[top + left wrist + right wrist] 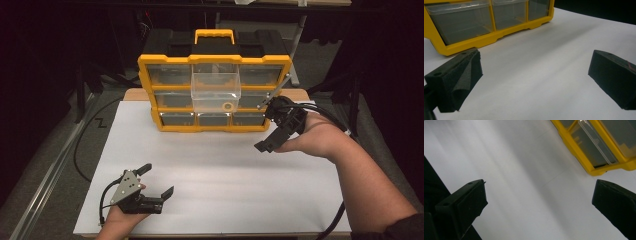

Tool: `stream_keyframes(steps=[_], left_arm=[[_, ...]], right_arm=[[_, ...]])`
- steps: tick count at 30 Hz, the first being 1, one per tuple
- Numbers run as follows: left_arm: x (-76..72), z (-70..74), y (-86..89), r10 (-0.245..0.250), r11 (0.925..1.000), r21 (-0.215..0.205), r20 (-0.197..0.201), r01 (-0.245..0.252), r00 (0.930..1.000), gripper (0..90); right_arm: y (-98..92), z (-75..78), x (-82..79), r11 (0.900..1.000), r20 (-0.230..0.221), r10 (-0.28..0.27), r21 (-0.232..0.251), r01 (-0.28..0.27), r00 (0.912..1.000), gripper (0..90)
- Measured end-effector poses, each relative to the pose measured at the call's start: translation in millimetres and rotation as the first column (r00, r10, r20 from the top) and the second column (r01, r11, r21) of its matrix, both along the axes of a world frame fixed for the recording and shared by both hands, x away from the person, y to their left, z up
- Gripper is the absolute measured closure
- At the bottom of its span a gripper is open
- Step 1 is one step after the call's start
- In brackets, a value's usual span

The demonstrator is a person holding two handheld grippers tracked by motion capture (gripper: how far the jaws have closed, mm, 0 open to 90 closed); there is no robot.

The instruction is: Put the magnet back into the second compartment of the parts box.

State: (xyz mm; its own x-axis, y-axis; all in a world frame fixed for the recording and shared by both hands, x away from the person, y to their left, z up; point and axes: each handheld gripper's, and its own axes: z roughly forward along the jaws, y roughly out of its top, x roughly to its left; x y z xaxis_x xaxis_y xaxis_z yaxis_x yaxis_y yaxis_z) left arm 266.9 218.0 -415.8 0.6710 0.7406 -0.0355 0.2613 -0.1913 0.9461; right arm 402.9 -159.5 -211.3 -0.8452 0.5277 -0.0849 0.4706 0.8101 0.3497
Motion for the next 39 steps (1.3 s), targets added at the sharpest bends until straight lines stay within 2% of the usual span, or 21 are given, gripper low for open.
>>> stream_keyframes(steps=[4,9,18,21,22,26,28,30,31,33,35,36,37,38,39], left_arm=[[-0.2,-0.4,0.3,0.002,1.0000,0.005,-0.001,-0.002,1.0000,0.1],[-0.9,-0.2,1.5,0.019,0.9998,0.009,-0.002,-0.019,0.9998,0.1],[-0.8,-0.6,1.2,0.019,0.9996,0.022,-0.006,-0.018,0.9998,0.1],[0.0,-0.6,1.7,0.030,0.9996,0.003,-0.005,-0.030,0.9995,0.1],[0.3,-0.6,2.1,0.032,0.9995,0.001,-0.006,-0.032,0.9995,0.1],[-0.1,-0.7,1.9,0.030,0.9995,0.004,-0.004,-0.030,0.9995,0.1],[-0.4,-0.8,1.4,0.026,0.9996,0.006,-0.006,-0.026,0.9996,0.1],[-0.3,-0.9,1.2,0.024,0.9997,0.008,-0.006,-0.024,0.9997,0.1],[-0.2,-0.9,1.0,0.022,0.9997,0.009,-0.007,-0.022,0.9997,0.1],[0.2,-1.1,0.8,0.021,0.9997,0.009,-0.006,-0.021,0.9998,0.1],[0.5,-1.1,0.8,0.022,0.9997,0.008,-0.007,-0.022,0.9997,0.1],[0.5,-1.0,0.9,0.021,0.9997,0.008,-0.007,-0.021,0.9998,0.1],[0.4,-1.0,0.9,0.020,0.9998,0.008,-0.007,-0.020,0.9998,0.1],[0.3,-1.0,0.7,0.020,0.9998,0.007,-0.007,-0.020,0.9998,0.1],[0.3,-1.0,0.7,0.020,0.9998,0.007,-0.007,-0.020,0.9998,0.1]], right_arm=[[-5.1,-12.6,-3.9,1.000,-0.005,0.005,-0.005,-0.005,1.0000,0.0],[-12.1,-33.4,-6.8,0.999,-0.016,0.007,-0.045,-0.007,0.9999,0.0],[-22.9,-55.3,-10.0,0.999,-0.012,-0.011,-0.043,0.011,0.9999,0.0],[-27.2,-64.1,-12.2,0.999,-0.015,-0.019,-0.043,0.018,0.9997,0.0],[-29.5,-70.9,-13.7,0.999,-0.016,-0.023,-0.044,0.023,0.9996,0.0],[-32.2,-81.2,-16.3,0.998,-0.020,-0.031,-0.048,0.030,0.9993,0.0],[-34.5,-93.5,-18.8,0.999,-0.030,-0.029,-0.045,0.027,0.9991,0.0],[-35.0,-98.2,-19.9,0.999,-0.037,-0.029,-0.045,0.027,0.9989,0.0],[-35.9,-108.6,-22.1,0.999,-0.049,-0.018,-0.041,0.016,0.9986,0.0],[-36.5,-114.0,-22.8,0.999,-0.050,-0.014,-0.043,0.012,0.9986,0.0],[-37.3,-130.0,-24.9,0.999,-0.072,-0.015,-0.048,0.012,0.9973,0.0],[-37.3,-130.0,-24.9,0.999,-0.072,-0.015,-0.048,0.012,0.9973,0.0],[-37.4,-141.4,-26.0,0.998,-0.087,-0.016,-0.057,0.011,0.9961,0.0],[-37.1,-146.7,-26.7,0.998,-0.099,-0.020,-0.063,0.014,0.9949,0.0],[-37.1,-146.7,-26.7,0.998,-0.099,-0.020,-0.063,0.014,0.9949,0.0]])
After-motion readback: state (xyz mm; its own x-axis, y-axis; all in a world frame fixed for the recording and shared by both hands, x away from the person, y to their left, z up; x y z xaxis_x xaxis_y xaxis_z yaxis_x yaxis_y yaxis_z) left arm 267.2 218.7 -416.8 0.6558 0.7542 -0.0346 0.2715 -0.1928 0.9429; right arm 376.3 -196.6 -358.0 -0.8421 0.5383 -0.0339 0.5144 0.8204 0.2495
